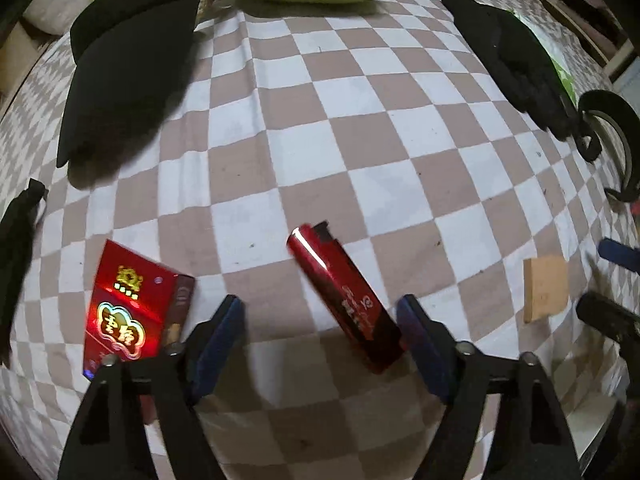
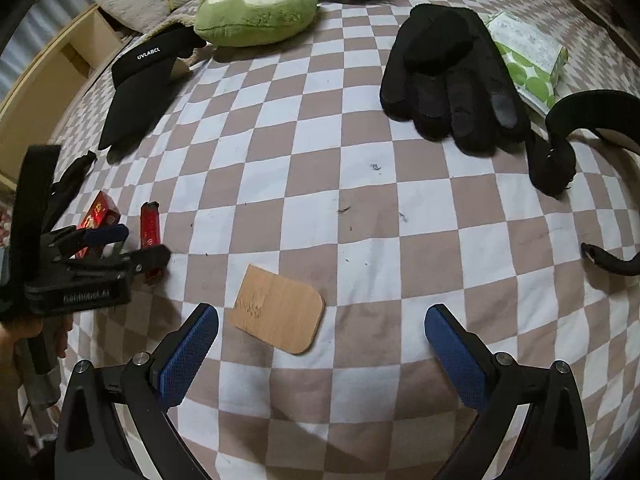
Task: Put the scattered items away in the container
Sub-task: 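Close the left tool on the red lighter while the right tool grips the wooden coaster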
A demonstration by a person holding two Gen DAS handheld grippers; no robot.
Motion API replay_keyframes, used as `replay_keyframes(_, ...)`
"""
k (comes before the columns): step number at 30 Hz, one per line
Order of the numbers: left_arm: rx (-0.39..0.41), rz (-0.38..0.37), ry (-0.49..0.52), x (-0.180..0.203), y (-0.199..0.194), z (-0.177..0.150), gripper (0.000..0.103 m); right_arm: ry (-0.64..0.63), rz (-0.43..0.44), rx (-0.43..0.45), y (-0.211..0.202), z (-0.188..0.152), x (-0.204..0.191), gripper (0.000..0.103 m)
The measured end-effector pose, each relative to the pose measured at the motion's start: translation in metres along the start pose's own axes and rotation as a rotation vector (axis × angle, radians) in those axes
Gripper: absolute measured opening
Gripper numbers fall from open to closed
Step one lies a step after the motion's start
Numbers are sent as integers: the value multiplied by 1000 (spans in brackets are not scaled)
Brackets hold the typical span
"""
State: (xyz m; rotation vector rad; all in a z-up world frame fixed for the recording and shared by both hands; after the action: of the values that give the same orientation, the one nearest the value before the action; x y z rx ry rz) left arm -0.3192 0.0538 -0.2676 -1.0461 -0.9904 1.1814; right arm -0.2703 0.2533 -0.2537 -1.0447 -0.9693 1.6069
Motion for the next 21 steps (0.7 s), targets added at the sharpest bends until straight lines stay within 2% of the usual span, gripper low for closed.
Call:
replay_keyframes(4, -2, -35, -21, -16, -6, -1, 58, 8, 13, -19, 10, 2, -6, 103)
replay_keyframes(6, -2, -48, -31, -23, -8, -1, 51, 27, 47, -36, 17, 3, -10, 92)
replay_keyframes(7, -2, -54, -37, -26, -8, -1, 48, 41, 64, -47, 19, 2, -12, 79)
replay_keyframes(8, -2, -60, -43, -29, -9, -2, 47, 54, 79, -57, 22, 2, -14, 76)
replay_keyframes(12, -1, -76, -66, -34, -10, -1, 46, 31, 39, -70, 27, 4, -23, 76)
replay_keyframes(18, 8, -56, -42, -28, -10, 1, 46, -89, -77, -99, 34, 0, -39, 76)
replay_keyframes(20, 10, -51, -33, -26, -10, 2, 45, -131, -94, -106, 33, -1, -43, 70)
replay_keyframes(21, 11, -49, -29, -25, -10, 3, 39, -147, -94, -108, 32, -1, -44, 67)
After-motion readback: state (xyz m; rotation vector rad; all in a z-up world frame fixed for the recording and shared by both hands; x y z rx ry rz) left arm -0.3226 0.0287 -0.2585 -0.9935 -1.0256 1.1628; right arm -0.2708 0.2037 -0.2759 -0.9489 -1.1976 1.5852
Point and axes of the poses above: each gripper's, at about its wrist camera, not at the fingertips, and y roughly the way its jaws point, x to its right, z to its top, the point moved 5 cm from there along y, roughly the way its jaws point, and after that the axes turned 7 degrees about -y, right-handed, at the moved point
